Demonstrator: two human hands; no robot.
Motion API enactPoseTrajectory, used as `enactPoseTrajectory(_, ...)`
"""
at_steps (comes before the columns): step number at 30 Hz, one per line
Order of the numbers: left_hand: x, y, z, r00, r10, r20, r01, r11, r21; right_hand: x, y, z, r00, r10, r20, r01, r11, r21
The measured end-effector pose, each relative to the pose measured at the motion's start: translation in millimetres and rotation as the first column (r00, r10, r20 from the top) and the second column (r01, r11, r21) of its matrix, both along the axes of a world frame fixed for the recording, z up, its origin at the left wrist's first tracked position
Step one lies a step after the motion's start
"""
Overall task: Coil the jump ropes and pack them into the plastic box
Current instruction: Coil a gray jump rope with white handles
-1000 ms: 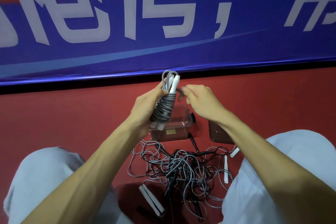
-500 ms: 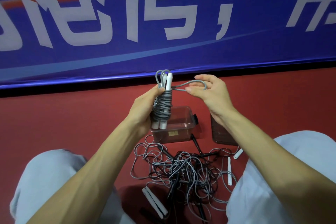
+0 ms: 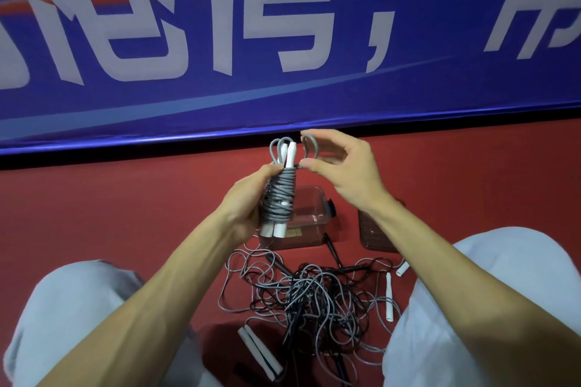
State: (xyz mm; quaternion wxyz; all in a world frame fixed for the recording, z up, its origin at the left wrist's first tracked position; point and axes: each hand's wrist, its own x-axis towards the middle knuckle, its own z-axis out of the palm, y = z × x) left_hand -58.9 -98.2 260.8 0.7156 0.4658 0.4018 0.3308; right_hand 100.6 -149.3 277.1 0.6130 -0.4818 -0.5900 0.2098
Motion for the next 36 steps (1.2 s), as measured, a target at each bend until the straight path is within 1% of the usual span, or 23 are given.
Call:
enactPoseTrajectory(2, -1, 0, -1, 1.0, -0.028, -0.006, 0.028, 0.999, -0.014, -1, -1, 2, 1.0, 0.016, 0.012, -0.016, 1.0, 0.019)
enactPoseTrajectory(4, -1, -1, -1, 0.997, -0.077, -0.004, 0.077, 0.997, -0.025, -2, -2, 3, 0.998, 0.034, -0.052, -0.031, 0.999, 0.044)
enactPoseTrajectory(6, 0, -3, 0, 0.992, -0.125, 0.016, 0.126, 0.991, -0.034, -3, -1, 4, 0.995, 0.011, -0.094, -0.005, 0.998, 0.062)
enactPoseTrajectory(10, 0, -9, 5, 0.974, -0.218, 0.064, 0.221, 0.975, -0.031, -4, 0, 5, 0.978, -0.021, -0.208, 0.033, 0.998, 0.053)
enactPoseTrajectory(12, 1, -12, 5, 0.966, -0.251, 0.065, 0.253, 0.967, -0.031, -5, -1, 5, 0.967, 0.01, -0.255, 0.005, 0.998, 0.06)
enactPoseTrajectory(14, 4, -16, 2, 0.965, -0.257, 0.058, 0.259, 0.965, -0.029, -6, -1, 5, 0.963, 0.02, -0.268, -0.002, 0.998, 0.066)
enactPoseTrajectory(15, 5, -16, 1, 0.967, -0.25, 0.056, 0.252, 0.967, -0.027, -5, 0, 5, 0.97, 0.013, -0.243, 0.002, 0.998, 0.062)
enactPoseTrajectory(18, 5, -14, -1, 0.977, -0.205, 0.049, 0.208, 0.977, -0.05, -6, 2, 3, 0.995, 0.013, -0.102, -0.007, 0.998, 0.058)
enactPoseTrajectory(21, 2, -11, 0, 0.983, -0.174, 0.053, 0.179, 0.979, -0.097, -4, 3, -2, 1.0, 0.002, 0.014, -0.004, 0.994, 0.109)
enactPoseTrajectory(23, 0, -9, 2, 0.984, -0.169, 0.062, 0.176, 0.975, -0.134, 1, 2, -4, 0.992, -0.009, 0.124, -0.004, 0.994, 0.107)
enactPoseTrajectory(26, -2, -7, 4, 0.986, -0.143, 0.088, 0.156, 0.971, -0.178, 6, -4, -2, 0.947, 0.031, 0.319, -0.051, 0.997, 0.054)
enactPoseTrajectory(28, -4, -4, 4, 0.988, -0.113, 0.107, 0.132, 0.973, -0.191, 7, -6, -1, 0.905, 0.071, 0.42, -0.091, 0.996, 0.027)
enactPoseTrajectory(30, -5, -3, 4, 0.986, -0.112, 0.126, 0.135, 0.971, -0.196, 7, -6, -4, 0.865, 0.062, 0.498, -0.091, 0.995, 0.034)
enactPoseTrajectory(32, -5, -3, 4, 0.985, -0.12, 0.126, 0.143, 0.971, -0.192, 5, -3, -8, 0.846, -0.006, 0.533, -0.057, 0.993, 0.101)
enactPoseTrajectory(36, -3, -3, 2, 0.985, -0.14, 0.1, 0.156, 0.972, -0.177, 1, 3, -13, 0.828, -0.189, 0.528, 0.011, 0.947, 0.322)
